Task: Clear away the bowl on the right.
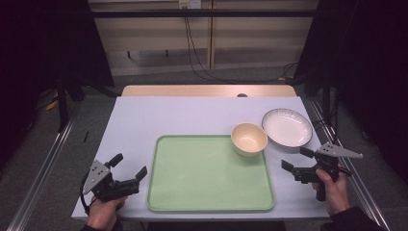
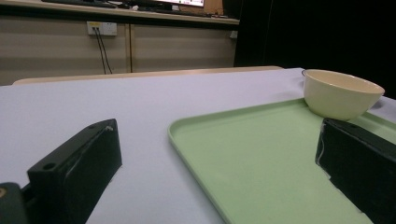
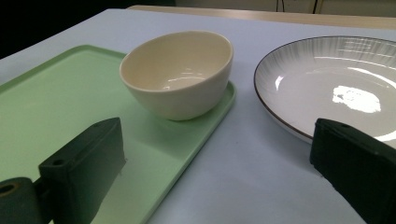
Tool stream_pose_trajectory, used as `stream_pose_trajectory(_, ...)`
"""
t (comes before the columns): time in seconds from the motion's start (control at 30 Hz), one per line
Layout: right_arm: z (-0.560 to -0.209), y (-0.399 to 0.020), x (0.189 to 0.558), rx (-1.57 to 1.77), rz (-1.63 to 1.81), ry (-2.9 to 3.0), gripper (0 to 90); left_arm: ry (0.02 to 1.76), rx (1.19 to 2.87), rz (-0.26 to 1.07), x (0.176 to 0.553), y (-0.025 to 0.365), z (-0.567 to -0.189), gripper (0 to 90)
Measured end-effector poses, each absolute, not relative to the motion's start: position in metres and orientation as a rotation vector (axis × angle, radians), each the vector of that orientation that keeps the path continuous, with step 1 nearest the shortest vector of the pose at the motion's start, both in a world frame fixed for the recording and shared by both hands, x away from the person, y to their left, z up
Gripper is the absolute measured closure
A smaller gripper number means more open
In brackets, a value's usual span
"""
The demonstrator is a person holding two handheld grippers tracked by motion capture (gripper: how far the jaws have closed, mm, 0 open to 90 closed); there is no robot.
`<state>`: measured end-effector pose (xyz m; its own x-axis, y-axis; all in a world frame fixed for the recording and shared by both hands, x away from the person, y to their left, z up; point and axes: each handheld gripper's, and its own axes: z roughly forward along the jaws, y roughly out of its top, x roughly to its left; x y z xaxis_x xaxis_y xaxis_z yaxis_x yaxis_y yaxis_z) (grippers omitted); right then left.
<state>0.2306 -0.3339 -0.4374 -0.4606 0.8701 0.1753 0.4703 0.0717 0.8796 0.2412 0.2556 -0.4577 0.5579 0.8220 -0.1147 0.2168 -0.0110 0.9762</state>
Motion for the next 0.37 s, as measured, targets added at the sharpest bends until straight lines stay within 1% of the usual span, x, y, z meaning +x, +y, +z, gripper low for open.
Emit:
stream_pose_trajectory(0.17,-0.443,-0.332,0.218,1.335,1.329,1.975,2.4,0.902,1.559,0.601,0.241,0.255,-0.458,0.3)
stream_pose_trajectory(0.37,-0.444,-0.332,0.216,1.325,1.340,1.985,2.9,0.903,1.560,0.602,0.242,0.256,-0.458,0.3)
